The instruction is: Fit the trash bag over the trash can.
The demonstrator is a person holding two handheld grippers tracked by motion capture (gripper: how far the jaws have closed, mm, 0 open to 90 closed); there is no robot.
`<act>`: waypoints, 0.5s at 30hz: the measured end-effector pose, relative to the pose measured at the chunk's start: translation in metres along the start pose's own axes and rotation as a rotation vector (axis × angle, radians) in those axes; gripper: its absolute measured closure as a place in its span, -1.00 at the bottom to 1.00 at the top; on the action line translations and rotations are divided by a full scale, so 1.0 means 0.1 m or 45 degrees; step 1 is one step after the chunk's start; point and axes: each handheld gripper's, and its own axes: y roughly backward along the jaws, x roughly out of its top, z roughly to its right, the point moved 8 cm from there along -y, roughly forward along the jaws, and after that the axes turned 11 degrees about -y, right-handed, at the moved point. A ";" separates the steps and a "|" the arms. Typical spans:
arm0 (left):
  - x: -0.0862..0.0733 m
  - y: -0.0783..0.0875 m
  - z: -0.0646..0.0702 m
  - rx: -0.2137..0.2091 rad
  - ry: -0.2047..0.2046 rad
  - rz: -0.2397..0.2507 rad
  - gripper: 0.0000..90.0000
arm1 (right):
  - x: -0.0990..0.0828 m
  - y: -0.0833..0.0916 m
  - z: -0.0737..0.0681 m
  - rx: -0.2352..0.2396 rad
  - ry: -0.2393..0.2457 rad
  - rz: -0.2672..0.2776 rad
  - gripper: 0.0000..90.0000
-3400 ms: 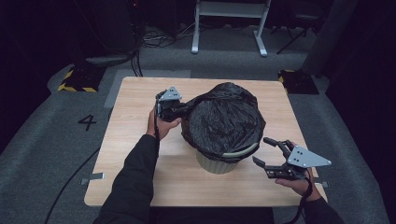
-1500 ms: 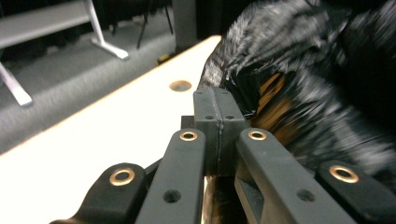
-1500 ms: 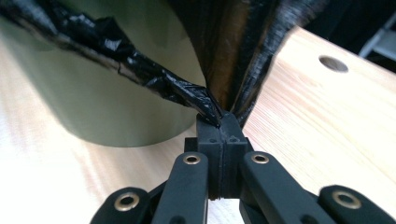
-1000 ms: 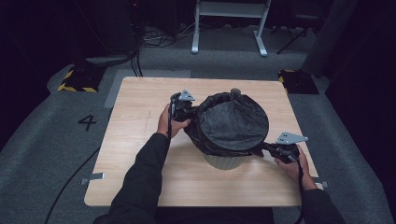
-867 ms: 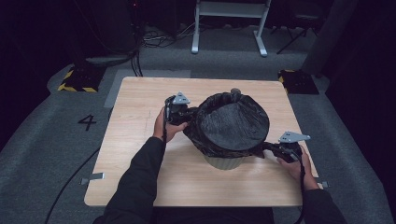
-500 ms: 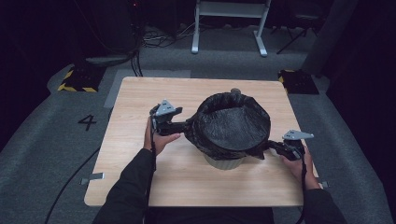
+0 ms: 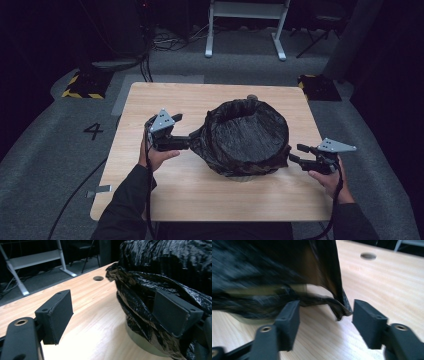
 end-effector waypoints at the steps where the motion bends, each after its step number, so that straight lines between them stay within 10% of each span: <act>1: 0.02 0.04 0.00 -0.007 0.012 0.029 -0.63 | 0.03 0.04 -0.02 0.008 0.005 0.019 -0.22; 4: 0.16 0.14 0.02 -0.033 0.071 0.131 -0.59 | 0.14 0.13 -0.10 0.015 0.019 0.065 -0.25; 10: 0.34 0.00 0.18 0.110 -0.181 -0.055 -0.62 | 0.38 0.23 -0.19 -0.011 0.027 0.124 -0.26; 15: 0.36 0.00 0.33 0.041 -0.216 -0.041 -0.63 | 0.70 0.36 -0.29 -0.002 0.041 0.201 -0.25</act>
